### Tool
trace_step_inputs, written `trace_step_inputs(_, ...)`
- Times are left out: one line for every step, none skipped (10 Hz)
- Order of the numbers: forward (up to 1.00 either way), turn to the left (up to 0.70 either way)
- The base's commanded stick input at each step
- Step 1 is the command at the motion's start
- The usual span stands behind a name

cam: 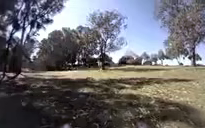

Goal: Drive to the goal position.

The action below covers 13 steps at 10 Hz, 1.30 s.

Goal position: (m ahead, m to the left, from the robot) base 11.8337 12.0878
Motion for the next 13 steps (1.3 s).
trace_step_inputs(1.00,0.00)
trace_step_inputs(1.00,0.00)
trace_step_inputs(1.00,0.00)
trace_step_inputs(1.00,0.00)
trace_step_inputs(1.00,0.00)
trace_step_inputs(1.00,0.00)
trace_step_inputs(1.00,0.00)
trace_step_inputs(1.00,0.00)
trace_step_inputs(1.00,0.00)
trace_step_inputs(1.00,0.00)
trace_step_inputs(1.00,0.00)
trace_step_inputs(1.00,0.00)
trace_step_inputs(1.00,0.00)
